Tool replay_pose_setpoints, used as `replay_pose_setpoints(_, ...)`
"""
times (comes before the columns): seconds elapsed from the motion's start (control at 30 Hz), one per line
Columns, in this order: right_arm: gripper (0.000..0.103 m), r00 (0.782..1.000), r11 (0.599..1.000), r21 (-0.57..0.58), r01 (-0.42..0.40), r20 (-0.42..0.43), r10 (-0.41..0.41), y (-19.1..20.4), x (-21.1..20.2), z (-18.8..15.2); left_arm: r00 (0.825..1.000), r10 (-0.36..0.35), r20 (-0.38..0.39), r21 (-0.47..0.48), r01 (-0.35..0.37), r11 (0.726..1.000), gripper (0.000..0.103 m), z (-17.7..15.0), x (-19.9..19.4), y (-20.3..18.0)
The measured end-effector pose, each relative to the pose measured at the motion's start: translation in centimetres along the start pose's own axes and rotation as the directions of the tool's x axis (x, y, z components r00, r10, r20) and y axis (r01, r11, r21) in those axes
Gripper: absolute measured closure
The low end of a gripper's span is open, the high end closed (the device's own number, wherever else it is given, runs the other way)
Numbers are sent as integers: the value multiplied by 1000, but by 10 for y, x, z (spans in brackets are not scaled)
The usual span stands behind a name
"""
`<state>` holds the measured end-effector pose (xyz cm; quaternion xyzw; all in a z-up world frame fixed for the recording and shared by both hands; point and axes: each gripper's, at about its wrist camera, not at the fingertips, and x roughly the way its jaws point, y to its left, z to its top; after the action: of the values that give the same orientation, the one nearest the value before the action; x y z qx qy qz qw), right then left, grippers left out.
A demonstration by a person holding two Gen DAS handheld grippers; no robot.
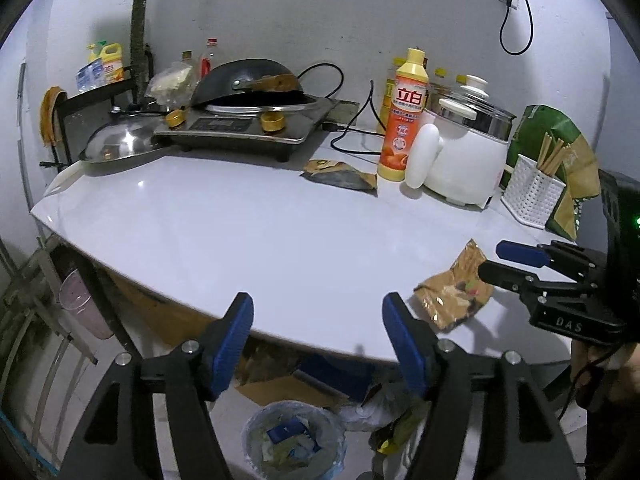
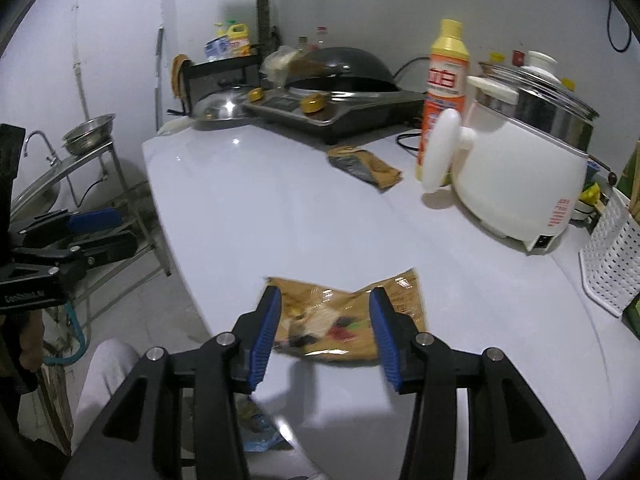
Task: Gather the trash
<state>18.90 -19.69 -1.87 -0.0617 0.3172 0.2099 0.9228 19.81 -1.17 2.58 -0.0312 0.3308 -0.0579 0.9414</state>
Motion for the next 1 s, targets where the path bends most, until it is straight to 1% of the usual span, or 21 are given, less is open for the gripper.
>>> replay_pose_setpoints(0.1,53,1000,1000,21,22,1,-22,-14,6,4,1000,-16,-3,4,16,1000,33,7,9,-1)
replay_pose_setpoints(0.27,53,999,997,66,51,-21,-50,-37,23,7,999,-29,-17,27,29,999,33,16,25,-4)
replay_pose_setpoints(0.4,53,998,994,100,44,-55,-39,-49,38,3,999,-36,-28,38,37,999,33,21,37,-5)
replay_pose_setpoints(0.47,53,997,993,113,30,-69,-22,-52,44,0,999,-42,-32,42,43,998,33,24,43,-5)
replay_pose_setpoints(0.6,53,997,993,118,24,-79,-15,-52,50,-2,998,-51,-40,45,53,998,33,26,52,-6)
replay_pose_setpoints(0.77,54,995,992,122,32,-93,-21,-51,55,-6,997,-56,-48,53,58,997,33,28,59,-7)
replay_pose_setpoints(0.8,56,995,992,121,34,-94,-23,-51,55,-6,997,-56,-50,55,59,997,33,29,61,-7)
replay_pose_setpoints(0.87,71,995,993,112,40,-93,-30,-50,55,-6,997,-57,-55,56,60,997,33,30,65,-8)
replay_pose_setpoints(0.9,73,995,993,106,43,-94,-33,-49,55,-6,997,-57,-59,57,60,997,33,30,67,-8)
replay_pose_setpoints(0.93,80,995,994,101,36,-97,-26,-49,56,-7,996,-57,-62,58,61,996,33,31,69,-9)
replay_pose_setpoints(0.97,89,995,995,97,30,-98,-21,-49,57,-7,996,-59,-62,60,62,996,33,31,70,-9)
replay_pose_setpoints(1.0,91,995,995,94,27,-97,-17,-48,57,-7,996,-59,-62,65,63,996,33,32,71,-11)
